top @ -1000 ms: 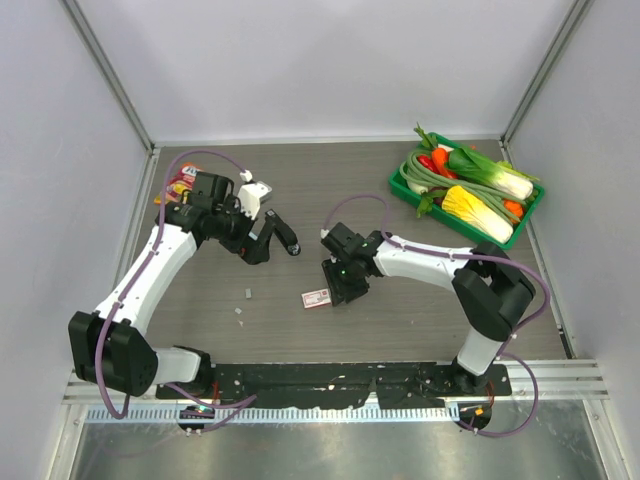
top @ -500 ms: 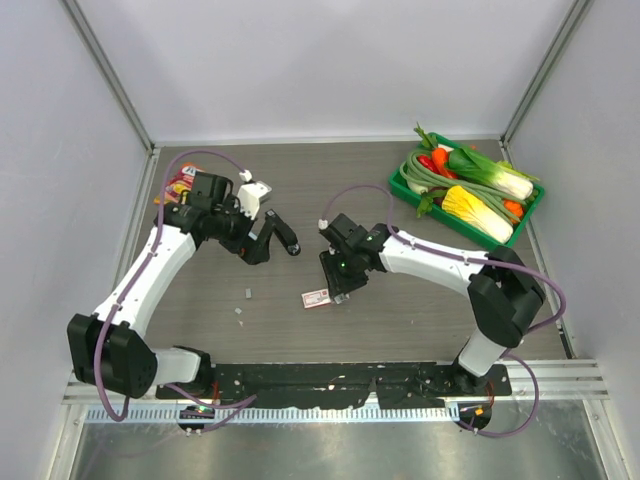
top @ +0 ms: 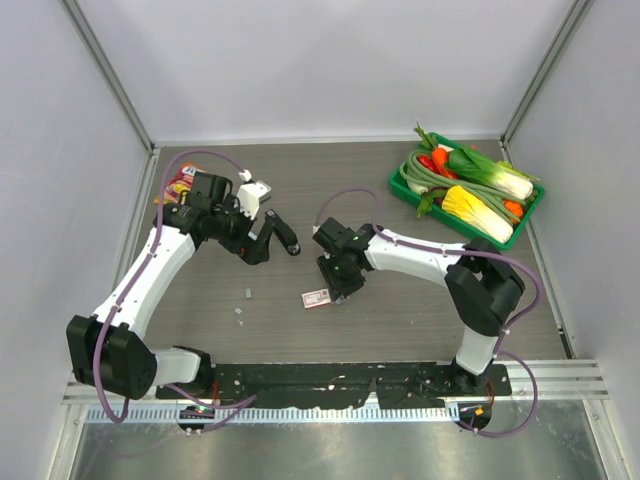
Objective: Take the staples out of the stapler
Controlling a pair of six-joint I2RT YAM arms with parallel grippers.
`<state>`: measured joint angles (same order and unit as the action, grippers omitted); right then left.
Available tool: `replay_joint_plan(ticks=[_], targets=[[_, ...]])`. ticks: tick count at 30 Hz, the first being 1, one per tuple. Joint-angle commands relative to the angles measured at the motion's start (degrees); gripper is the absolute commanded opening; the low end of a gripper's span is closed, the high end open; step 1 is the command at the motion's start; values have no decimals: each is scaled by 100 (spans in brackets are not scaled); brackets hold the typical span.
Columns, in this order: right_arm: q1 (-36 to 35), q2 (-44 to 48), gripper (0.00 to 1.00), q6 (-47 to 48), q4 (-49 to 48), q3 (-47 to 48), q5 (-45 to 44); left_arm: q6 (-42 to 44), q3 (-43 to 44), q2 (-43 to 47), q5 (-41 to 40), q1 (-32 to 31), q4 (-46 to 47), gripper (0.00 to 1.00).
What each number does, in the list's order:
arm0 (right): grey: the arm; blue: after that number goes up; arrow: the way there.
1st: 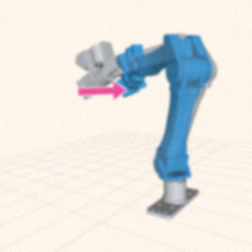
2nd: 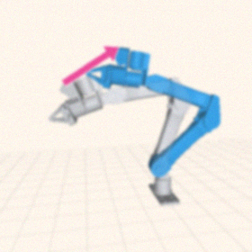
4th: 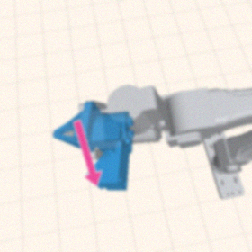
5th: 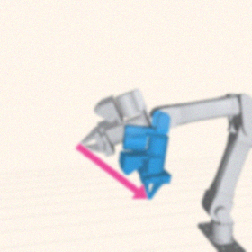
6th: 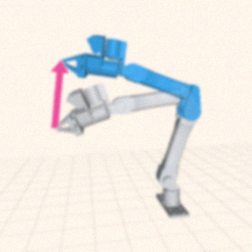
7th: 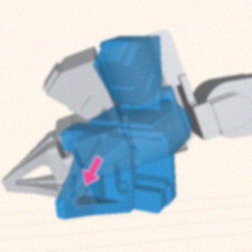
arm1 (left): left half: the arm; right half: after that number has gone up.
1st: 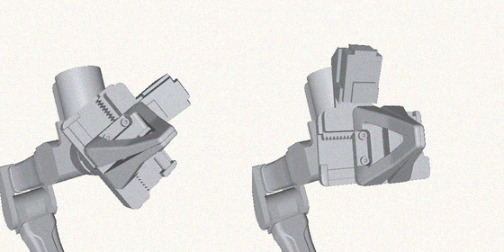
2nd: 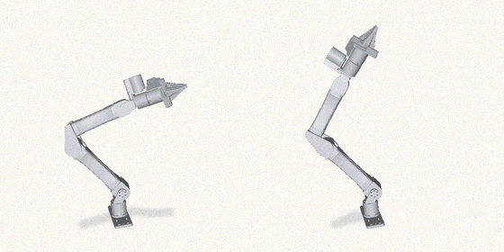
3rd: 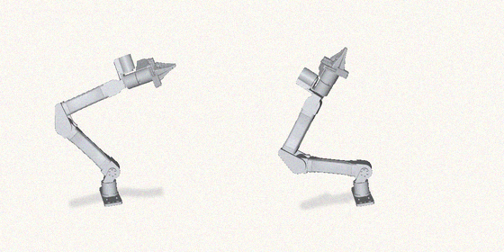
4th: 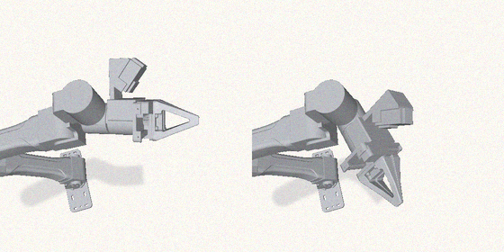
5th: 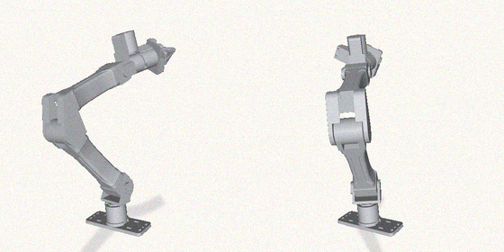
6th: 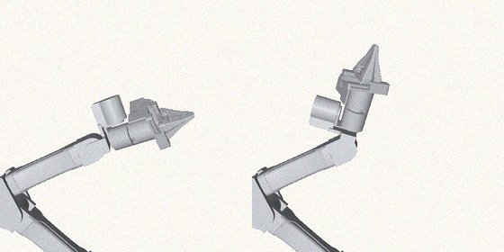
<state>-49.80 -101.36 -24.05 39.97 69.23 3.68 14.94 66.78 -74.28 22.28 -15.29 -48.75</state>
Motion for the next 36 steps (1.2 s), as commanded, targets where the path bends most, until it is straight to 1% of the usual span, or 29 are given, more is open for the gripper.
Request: replay_joint_plan(ticks=[1, 12, 23, 36], targets=[[-74, -68, 41, 85, 99, 284, -228, -44, -8, 151, 57, 26, 24, 100], [-126, -191, 41, 129, 134, 354, -298, -26, 36, 124, -13, 35, 6, 100], [-197, -323, 37, 164, 161, 433, -324, -26, 98, 81, -49, 26, 6, 100], [-311, -358, 34, 85, 161, 424, -342, -8, 54, 98, -40, 35, 15, 100]])
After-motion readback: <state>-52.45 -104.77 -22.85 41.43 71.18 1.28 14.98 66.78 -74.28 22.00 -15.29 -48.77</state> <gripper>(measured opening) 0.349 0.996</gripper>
